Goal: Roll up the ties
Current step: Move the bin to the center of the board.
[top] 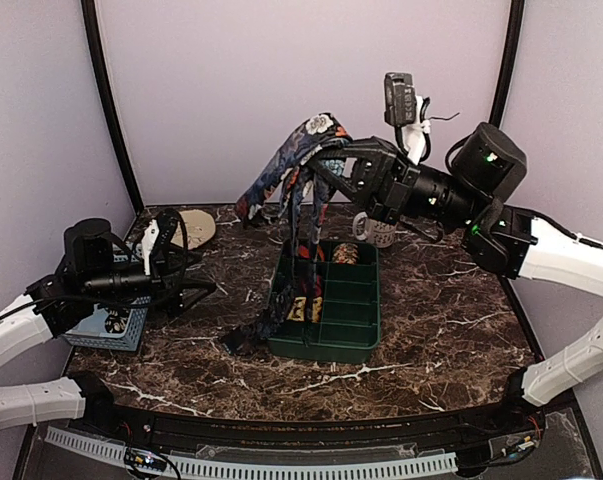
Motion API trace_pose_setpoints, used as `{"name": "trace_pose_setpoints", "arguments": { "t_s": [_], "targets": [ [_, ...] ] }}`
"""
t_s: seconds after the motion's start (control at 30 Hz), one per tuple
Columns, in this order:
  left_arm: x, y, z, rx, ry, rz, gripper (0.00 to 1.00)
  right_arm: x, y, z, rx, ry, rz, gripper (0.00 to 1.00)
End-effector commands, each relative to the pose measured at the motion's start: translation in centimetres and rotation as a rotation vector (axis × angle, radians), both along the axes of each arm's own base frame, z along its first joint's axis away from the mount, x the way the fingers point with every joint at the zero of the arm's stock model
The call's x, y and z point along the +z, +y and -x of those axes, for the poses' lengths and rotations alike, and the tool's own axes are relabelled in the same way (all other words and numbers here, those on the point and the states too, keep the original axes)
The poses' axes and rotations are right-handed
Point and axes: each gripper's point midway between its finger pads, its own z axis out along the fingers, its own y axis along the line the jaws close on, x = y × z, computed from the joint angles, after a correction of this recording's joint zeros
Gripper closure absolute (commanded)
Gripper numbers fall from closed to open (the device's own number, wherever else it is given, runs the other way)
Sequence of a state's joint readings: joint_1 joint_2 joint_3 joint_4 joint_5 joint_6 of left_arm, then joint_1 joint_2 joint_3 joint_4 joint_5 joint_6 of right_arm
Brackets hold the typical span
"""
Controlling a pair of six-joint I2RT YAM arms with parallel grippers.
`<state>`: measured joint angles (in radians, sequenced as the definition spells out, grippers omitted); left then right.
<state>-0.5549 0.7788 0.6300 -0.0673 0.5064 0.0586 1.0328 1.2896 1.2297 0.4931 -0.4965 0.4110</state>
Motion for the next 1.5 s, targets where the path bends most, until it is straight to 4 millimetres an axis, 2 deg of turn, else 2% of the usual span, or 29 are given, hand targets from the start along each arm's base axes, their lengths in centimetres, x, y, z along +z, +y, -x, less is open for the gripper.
{"name": "trace_pose_setpoints", "arguments": {
  "t_s": [0.0,0.07,0.13,0.2,0.27,0.47,0.63,0.8,0.87,1.0,1.17,1.27,1.37,1.47],
  "targets": [
    [0.3,0.9,-0.7,0.067,-0.066,-0.013,0.12,-1.9,-1.6,3.0,0.119,0.010,0.112,1.00],
    [0.0,0.5,-0.4,0.036,-0.059,-0.019,0.14,-3.9,-2.1,3.2,0.101,0.023,0.209,1.00],
    [-1.3,0.0,-0.4,0.008,-0.016,-0.048,0.19,-7.4,-2.2,2.7,0.066,0.057,0.323,1.00],
    [-2.7,-0.4,-0.6,-0.012,0.019,-0.082,0.25,-13.5,-2.1,2.4,0.054,0.130,0.483,1.00],
    [-3.3,-1.0,-0.6,-0.030,0.032,-0.095,0.29,-18.2,-2.3,2.2,0.036,0.171,0.602,1.00],
    [-3.1,-2.6,-0.6,-0.052,0.005,-0.091,0.34,-29.8,-2.8,1.6,-0.016,0.214,0.948,1.00],
    [-3.8,-2.9,-0.8,-0.029,0.009,-0.107,0.35,-37.8,-3.2,1.8,-0.063,0.155,1.268,1.00],
    [-1.7,-2.4,-1.8,0.053,-0.040,-0.009,0.34,-43.9,-3.0,3.0,-0.069,0.135,1.455,1.00],
    [-1.2,-2.0,-2.4,0.103,-0.049,0.021,0.32,-45.5,-3.2,2.5,-0.131,0.142,1.498,1.00],
    [-1.5,-1.6,-3.2,0.154,-0.038,0.017,0.31,-47.1,-3.1,-0.5,-0.319,0.160,1.541,1.00],
    [-1.2,-1.0,-4.1,0.218,-0.033,0.030,0.31,-47.7,-2.9,-4.1,-0.464,0.206,1.518,1.00],
    [-0.8,-0.5,-4.5,0.266,-0.047,0.057,0.30,-48.1,-3.7,-7.1,-0.536,0.242,1.511,1.00],
    [-0.6,-0.1,-4.9,0.302,-0.054,0.079,0.30,-48.4,-4.1,-9.7,-0.575,0.252,1.506,1.00],
    [-1.0,0.1,-5.3,0.323,-0.050,0.082,0.30,-48.6,-3.7,-12.3,-0.595,0.258,1.472,1.00]
  ]
}}
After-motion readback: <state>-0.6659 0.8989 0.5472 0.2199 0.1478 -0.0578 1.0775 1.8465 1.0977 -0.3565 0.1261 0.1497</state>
